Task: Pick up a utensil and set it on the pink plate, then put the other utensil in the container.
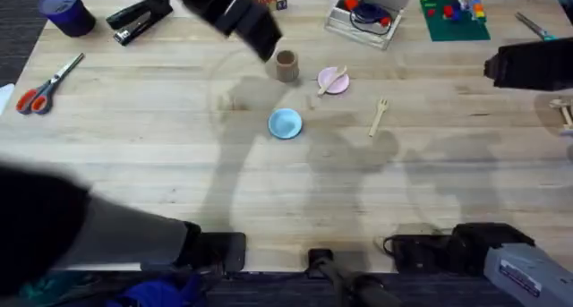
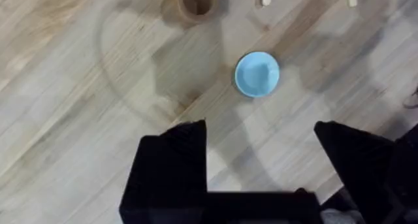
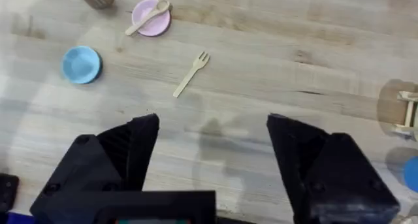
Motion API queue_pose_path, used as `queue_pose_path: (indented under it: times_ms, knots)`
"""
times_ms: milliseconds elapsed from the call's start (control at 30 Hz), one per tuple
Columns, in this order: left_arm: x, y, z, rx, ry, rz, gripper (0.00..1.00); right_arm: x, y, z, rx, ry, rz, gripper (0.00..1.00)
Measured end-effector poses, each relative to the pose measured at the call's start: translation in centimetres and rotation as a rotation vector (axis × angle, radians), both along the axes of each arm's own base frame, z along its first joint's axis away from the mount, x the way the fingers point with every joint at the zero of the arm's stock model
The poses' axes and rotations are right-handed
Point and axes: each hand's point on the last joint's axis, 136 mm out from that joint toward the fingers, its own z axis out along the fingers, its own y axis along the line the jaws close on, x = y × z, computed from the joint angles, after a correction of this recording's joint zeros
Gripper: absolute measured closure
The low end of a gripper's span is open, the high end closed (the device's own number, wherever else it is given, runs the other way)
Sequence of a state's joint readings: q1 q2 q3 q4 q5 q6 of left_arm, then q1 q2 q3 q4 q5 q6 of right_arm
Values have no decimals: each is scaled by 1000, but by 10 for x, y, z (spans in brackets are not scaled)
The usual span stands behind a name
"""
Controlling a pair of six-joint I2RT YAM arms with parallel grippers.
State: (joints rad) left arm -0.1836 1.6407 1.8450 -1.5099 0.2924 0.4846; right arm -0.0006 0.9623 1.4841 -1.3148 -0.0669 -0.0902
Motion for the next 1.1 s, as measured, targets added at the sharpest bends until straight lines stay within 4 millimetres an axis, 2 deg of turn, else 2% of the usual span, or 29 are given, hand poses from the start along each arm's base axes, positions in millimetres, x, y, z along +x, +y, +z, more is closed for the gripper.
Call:
queue_pose_path:
  times_ms: [167, 300, 533, 667, 867, 1100]
  knots:
    - [-28, 22, -16, -9, -69, 50, 2, 0, 0, 0, 0, 0, 0, 6]
    - [-51, 38, -21, -36, -169, 96, 2, 0, 0, 0, 0, -1, 0, 6]
    - [-86, 45, -31, -112, -282, 125, 6, 0, 0, -1, 0, 4, 0, 5]
    - [-89, 42, -41, -148, -307, 118, 5, 3, 0, -5, 11, 33, -14, 5]
    - [-82, 38, -50, -173, -335, 92, 5, 13, 0, -21, 56, 122, -77, 5]
    - [-72, 33, -44, -200, -391, 65, 6, 16, 0, -47, 129, 294, -208, 5]
